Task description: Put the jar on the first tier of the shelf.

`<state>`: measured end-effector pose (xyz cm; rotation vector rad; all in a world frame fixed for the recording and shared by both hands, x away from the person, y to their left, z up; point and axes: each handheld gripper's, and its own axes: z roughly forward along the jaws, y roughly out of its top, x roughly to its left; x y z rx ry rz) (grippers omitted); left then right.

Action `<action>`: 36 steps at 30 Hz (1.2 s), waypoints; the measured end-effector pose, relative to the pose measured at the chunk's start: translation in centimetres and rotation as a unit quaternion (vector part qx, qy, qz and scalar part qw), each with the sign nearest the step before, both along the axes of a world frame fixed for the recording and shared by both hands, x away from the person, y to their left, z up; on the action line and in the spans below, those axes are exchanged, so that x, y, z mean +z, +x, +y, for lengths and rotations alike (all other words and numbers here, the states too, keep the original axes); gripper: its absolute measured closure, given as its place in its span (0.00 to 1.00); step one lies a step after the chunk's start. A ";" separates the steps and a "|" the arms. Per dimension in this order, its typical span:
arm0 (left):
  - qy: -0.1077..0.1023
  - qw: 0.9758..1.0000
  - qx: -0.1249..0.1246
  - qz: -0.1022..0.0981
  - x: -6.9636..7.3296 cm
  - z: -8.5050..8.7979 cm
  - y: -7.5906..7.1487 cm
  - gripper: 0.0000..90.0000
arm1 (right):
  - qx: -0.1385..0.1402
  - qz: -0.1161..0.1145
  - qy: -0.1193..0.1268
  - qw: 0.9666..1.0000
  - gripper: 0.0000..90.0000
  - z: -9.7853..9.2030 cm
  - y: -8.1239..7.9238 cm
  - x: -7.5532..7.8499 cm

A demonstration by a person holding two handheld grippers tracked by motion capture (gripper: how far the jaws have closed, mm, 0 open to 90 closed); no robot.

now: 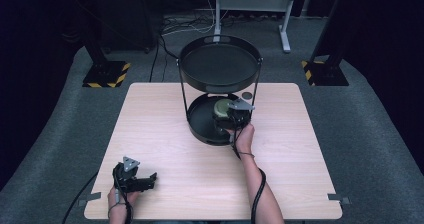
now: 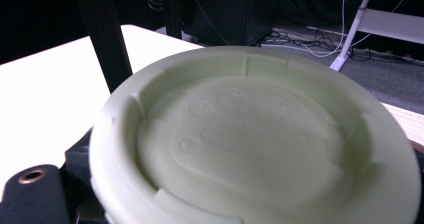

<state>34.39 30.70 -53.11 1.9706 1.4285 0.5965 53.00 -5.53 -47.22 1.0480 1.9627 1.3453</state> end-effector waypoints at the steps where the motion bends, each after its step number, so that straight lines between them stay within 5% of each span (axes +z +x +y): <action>1: 0.001 1.000 0.000 0.000 0.0 0.0 0.0 0.01 | -0.001 0.001 0.000 1.000 0.12 0.0 0.0 0.0; 10: -0.001 1.000 0.000 0.000 0.0 0.0 0.0 0.01 | 0.010 0.020 -0.014 1.000 0.00 -0.2 -0.6 1.0; 17: 0.000 1.000 0.000 0.000 0.0 0.0 0.0 0.01 | 0.015 0.026 -0.050 0.998 0.00 -1.9 -3.4 2.0; 26: 0.000 1.000 0.000 0.000 0.0 0.0 0.0 0.01 | -0.016 0.041 -0.054 0.998 0.00 -7.7 -8.3 1.7; 36: 0.000 1.000 0.000 0.000 0.0 0.0 0.0 0.01 | -0.074 0.084 -0.051 0.992 0.00 -14.5 -13.7 -1.3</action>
